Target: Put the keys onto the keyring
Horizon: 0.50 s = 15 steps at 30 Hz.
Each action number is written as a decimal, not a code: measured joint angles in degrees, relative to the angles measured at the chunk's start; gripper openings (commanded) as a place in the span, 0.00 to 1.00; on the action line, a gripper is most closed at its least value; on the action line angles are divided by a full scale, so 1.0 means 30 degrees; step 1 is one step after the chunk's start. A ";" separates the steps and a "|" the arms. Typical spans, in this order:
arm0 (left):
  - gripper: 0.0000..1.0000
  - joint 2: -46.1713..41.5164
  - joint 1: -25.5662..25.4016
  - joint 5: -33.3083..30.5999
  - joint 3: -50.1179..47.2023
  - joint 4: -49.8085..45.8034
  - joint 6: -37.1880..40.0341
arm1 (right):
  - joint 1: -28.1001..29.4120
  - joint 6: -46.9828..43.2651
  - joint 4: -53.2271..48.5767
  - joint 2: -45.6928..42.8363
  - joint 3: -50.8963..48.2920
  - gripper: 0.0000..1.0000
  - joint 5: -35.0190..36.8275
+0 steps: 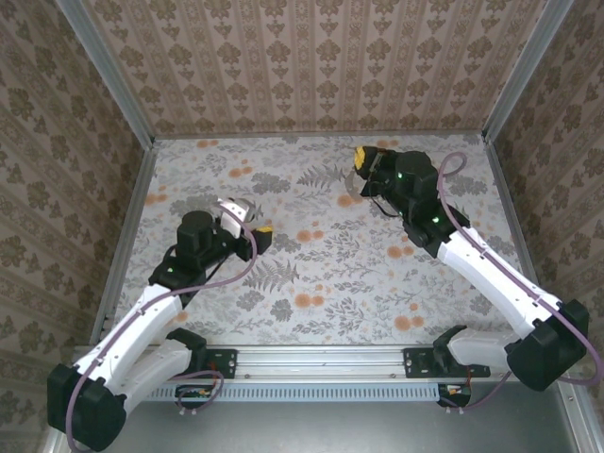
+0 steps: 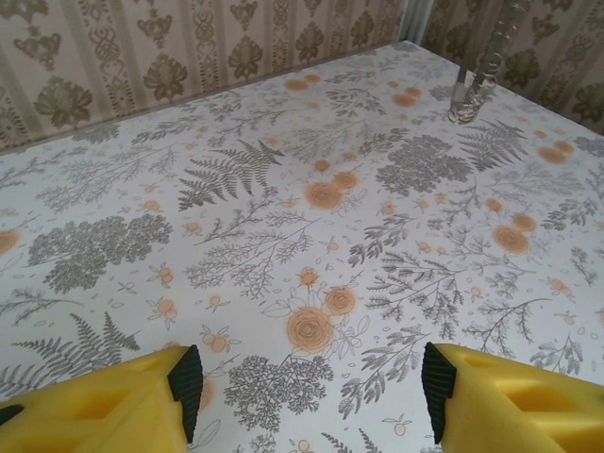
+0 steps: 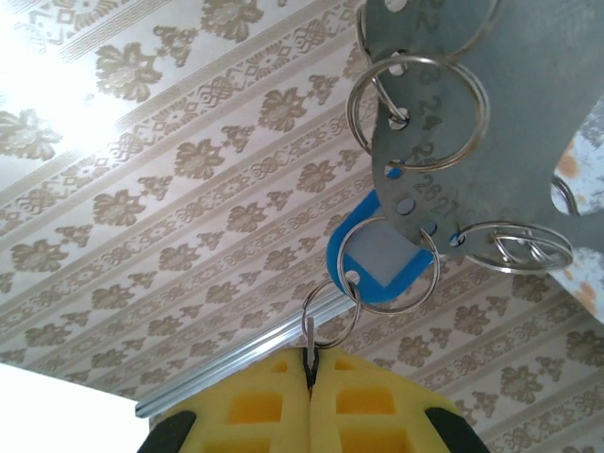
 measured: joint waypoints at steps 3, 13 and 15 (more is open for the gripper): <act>0.67 -0.0299 0.0000 -0.0503 -0.0255 0.0058 -0.0131 | 0.0160 -0.0233 -0.0211 0.0532 0.0000 0.00 -0.0036; 0.73 -0.1537 0.1290 -0.1719 -0.0729 -0.0248 -0.0328 | 0.3002 -0.1311 -0.0488 0.4342 0.0117 0.00 -0.1078; 0.74 -0.1865 0.1552 -0.1851 -0.0736 -0.0401 -0.0328 | 0.3504 -0.1501 -0.0466 0.5457 0.0189 0.00 -0.1552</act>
